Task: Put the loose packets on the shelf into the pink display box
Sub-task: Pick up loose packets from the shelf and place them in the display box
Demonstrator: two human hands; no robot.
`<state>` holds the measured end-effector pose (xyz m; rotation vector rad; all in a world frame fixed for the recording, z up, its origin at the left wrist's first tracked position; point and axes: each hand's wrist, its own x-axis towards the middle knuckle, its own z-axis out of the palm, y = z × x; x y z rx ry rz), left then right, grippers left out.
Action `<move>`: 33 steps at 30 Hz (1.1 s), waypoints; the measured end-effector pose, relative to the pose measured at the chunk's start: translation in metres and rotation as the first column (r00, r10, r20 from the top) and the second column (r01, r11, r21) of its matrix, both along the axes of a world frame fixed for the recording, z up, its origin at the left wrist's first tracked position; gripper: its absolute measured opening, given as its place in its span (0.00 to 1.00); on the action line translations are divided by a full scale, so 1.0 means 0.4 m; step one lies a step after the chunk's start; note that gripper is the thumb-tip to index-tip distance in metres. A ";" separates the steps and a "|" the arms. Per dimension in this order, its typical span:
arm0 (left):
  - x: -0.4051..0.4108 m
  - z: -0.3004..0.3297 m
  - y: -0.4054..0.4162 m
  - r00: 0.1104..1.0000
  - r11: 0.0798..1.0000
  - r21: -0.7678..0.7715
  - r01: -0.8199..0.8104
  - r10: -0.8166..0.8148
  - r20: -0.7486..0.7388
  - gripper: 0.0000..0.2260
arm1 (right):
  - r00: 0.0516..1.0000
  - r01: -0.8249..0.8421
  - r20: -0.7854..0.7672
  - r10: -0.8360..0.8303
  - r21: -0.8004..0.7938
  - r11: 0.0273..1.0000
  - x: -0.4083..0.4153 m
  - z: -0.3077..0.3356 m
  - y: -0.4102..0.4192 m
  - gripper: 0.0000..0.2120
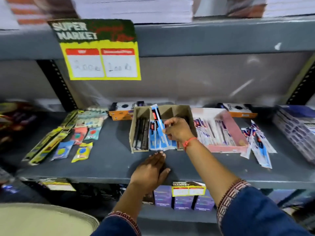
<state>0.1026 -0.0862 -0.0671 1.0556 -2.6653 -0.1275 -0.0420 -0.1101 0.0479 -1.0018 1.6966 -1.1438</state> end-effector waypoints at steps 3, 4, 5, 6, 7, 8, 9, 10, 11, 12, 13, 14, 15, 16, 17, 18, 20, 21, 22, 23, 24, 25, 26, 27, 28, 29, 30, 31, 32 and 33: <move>0.006 -0.001 -0.005 1.000 1.000 0.000 0.003 -0.003 -0.007 0.25 | 0.969 0.024 -0.245 -0.023 0.002 1.000 0.021 -0.010 -0.069 0.12; 0.007 0.003 -0.005 1.000 1.000 -0.002 0.015 -0.015 -0.019 0.25 | 0.943 0.028 -0.331 -0.025 0.003 1.000 0.028 -0.013 -0.085 0.12; 0.007 0.006 -0.004 0.999 0.999 -0.025 0.029 -0.030 -0.027 0.25 | 0.905 0.021 -0.425 -0.015 0.011 1.000 0.034 -0.016 -0.098 0.13; 0.010 0.006 -0.004 0.999 0.998 -0.064 0.026 -0.028 -0.037 0.25 | 0.870 0.017 -0.494 0.003 0.036 0.999 0.044 -0.020 -0.110 0.14; 0.010 0.007 -0.003 0.999 0.995 -0.096 0.015 -0.020 -0.047 0.25 | 0.837 0.018 -0.546 0.013 0.052 0.998 0.049 -0.028 -0.123 0.15; 0.014 0.007 -0.004 0.998 0.993 -0.118 0.004 -0.010 -0.054 0.25 | 0.815 0.016 -0.578 0.035 0.084 0.996 0.060 -0.036 -0.137 0.15; 0.013 0.007 -0.003 0.998 0.991 -0.132 0.004 -0.013 -0.066 0.25 | 0.803 0.019 -0.594 0.058 0.122 0.992 0.062 -0.046 -0.148 0.16; 0.011 0.002 -0.002 0.997 0.990 -0.140 0.009 -0.019 -0.077 0.25 | 0.803 0.020 -0.591 0.084 0.167 0.986 0.064 -0.052 -0.154 0.16; 0.014 -0.003 -0.005 0.996 0.991 -0.135 0.011 -0.022 -0.082 0.25 | 0.802 0.017 -0.586 0.113 0.210 0.977 0.068 -0.061 -0.163 0.16; 0.015 -0.007 -0.005 0.997 0.992 -0.125 0.009 -0.018 -0.074 0.25 | 0.799 0.017 -0.586 0.132 0.242 0.970 0.069 -0.067 -0.165 0.16; 0.016 -0.009 -0.006 0.998 0.993 -0.118 0.001 -0.009 -0.064 0.25 | 0.787 0.014 -0.598 0.152 0.264 0.964 0.071 -0.076 -0.166 0.16; 0.016 -0.007 -0.006 0.998 0.993 -0.119 -0.004 -0.002 -0.055 0.25 | 0.768 0.014 -0.619 0.163 0.270 0.963 0.071 -0.081 -0.165 0.15; 0.016 -0.006 -0.005 0.999 0.994 -0.114 -0.001 -0.005 -0.052 0.24 | 0.741 0.018 -0.651 0.165 0.264 0.964 0.071 -0.086 -0.164 0.15; 0.017 -0.007 -0.005 0.998 0.994 -0.106 0.009 -0.015 -0.056 0.24 | 0.715 0.020 -0.681 0.159 0.248 0.969 0.073 -0.092 -0.161 0.15; 0.017 -0.007 -0.007 0.998 0.995 -0.096 0.021 -0.027 -0.064 0.24 | 0.697 0.017 -0.700 0.156 0.234 0.972 0.073 -0.098 -0.160 0.15; 0.016 -0.009 -0.010 0.997 0.996 -0.080 0.033 -0.038 -0.070 0.25 | 0.680 0.013 -0.716 0.157 0.226 0.974 0.075 -0.100 -0.159 0.14; 0.015 -0.012 -0.014 0.997 0.998 -0.050 0.044 -0.047 -0.069 0.25 | 0.625 0.010 -0.764 0.162 0.215 0.977 0.079 -0.100 -0.153 0.14; 0.014 -0.012 -0.014 0.997 0.998 -0.030 0.047 -0.049 -0.068 0.26 | 0.593 0.006 -0.788 0.166 0.210 0.978 0.081 -0.099 -0.150 0.14; 0.015 -0.013 -0.015 0.997 0.999 -0.001 0.050 -0.050 -0.062 0.27 | 0.555 0.000 -0.814 0.169 0.202 0.979 0.083 -0.099 -0.146 0.14; 0.014 -0.014 -0.016 0.997 0.998 0.024 0.053 -0.052 -0.054 0.27 | 0.510 -0.006 -0.845 0.162 0.185 0.983 0.085 -0.095 -0.138 0.14; 0.014 -0.016 -0.018 0.998 0.998 0.037 0.053 -0.051 -0.048 0.27 | 0.462 -0.008 -0.875 0.144 0.158 0.987 0.087 -0.089 -0.130 0.13; 0.014 -0.016 -0.020 0.998 0.998 0.041 0.049 -0.047 -0.045 0.27 | 0.416 -0.009 -0.901 0.119 0.127 0.992 0.085 -0.080 -0.122 0.13; 0.011 -0.017 -0.019 0.998 0.998 0.042 0.048 -0.047 -0.037 0.27 | 0.381 -0.006 -0.920 0.093 0.098 0.995 0.077 -0.070 -0.110 0.13; 0.010 -0.019 -0.020 0.999 0.998 0.042 0.046 -0.045 -0.029 0.27 | 0.362 0.000 -0.930 0.067 0.072 0.997 0.067 -0.058 -0.098 0.13; 0.008 -0.020 -0.018 0.999 0.998 0.048 0.044 -0.043 -0.020 0.27 | 0.358 0.008 -0.933 0.036 0.041 0.999 0.052 -0.046 -0.081 0.13; 0.007 -0.022 -0.019 0.999 0.998 0.053 0.036 -0.035 -0.010 0.27 | 0.359 0.013 -0.933 0.000 0.005 1.000 0.035 -0.037 -0.068 0.14; 0.008 -0.023 -0.021 1.000 0.998 0.057 0.025 -0.025 0.004 0.27 | 0.363 0.023 -0.931 -0.042 -0.036 0.999 0.016 -0.030 -0.055 0.14; 0.005 -0.022 -0.021 1.000 0.998 0.059 0.016 -0.017 0.021 0.27 | 0.361 0.040 -0.928 -0.089 -0.080 0.996 -0.008 -0.023 -0.036 0.15; 0.004 -0.022 -0.021 0.999 0.998 0.065 0.008 -0.011 0.040 0.27 | 0.358 0.059 -0.924 -0.133 -0.120 0.991 -0.028 -0.019 -0.022 0.15; -0.003 -0.020 -0.016 0.998 0.997 0.072 0.008 -0.012 0.060 0.27 | 0.361 0.082 -0.916 -0.177 -0.158 0.984 -0.053 -0.017 -0.004 0.15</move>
